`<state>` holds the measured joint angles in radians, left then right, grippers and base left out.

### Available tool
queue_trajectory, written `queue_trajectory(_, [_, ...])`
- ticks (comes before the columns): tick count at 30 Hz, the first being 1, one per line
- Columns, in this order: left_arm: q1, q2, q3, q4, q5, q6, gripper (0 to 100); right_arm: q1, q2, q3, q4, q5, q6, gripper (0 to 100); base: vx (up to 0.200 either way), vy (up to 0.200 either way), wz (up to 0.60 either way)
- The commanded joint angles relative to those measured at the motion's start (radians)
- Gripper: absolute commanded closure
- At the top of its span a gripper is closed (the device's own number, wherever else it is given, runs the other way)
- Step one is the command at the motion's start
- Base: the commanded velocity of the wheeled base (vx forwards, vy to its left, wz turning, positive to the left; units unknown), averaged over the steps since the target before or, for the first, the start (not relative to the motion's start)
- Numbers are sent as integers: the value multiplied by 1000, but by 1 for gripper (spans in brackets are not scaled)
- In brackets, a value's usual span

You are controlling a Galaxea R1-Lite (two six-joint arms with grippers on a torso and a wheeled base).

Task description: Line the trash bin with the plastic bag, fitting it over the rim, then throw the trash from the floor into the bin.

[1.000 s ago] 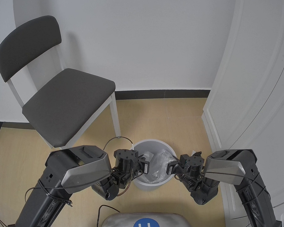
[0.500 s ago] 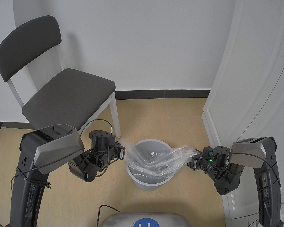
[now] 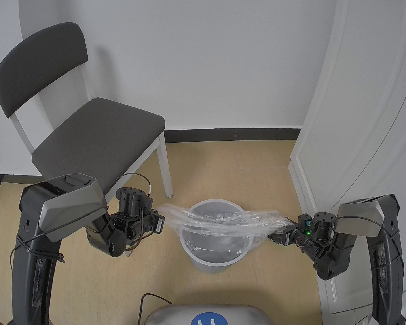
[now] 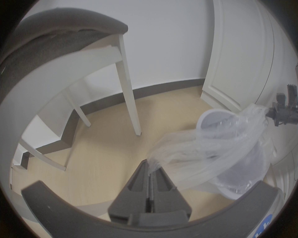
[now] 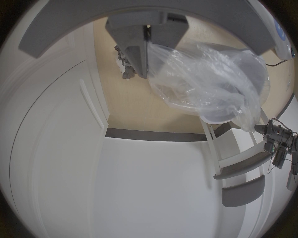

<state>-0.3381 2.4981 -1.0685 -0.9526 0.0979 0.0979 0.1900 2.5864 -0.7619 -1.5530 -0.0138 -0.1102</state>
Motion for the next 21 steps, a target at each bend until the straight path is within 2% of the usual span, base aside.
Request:
queue_trajectory(1, [14, -2, 2, 32, -6, 0, 100, -9, 14, 1, -18, 0, 0, 100, 0, 0, 0])
queue_trajectory(16, [37, 2, -11, 57, -30, -6, 100, -34, 17, -16, -9, 23, -3, 100, 0, 0, 0])
queue_trajectory(21, [27, -27, 15, 43, -33, -10, 100, -6, -34, 23, -18, 23, -3, 100, 0, 0, 0])
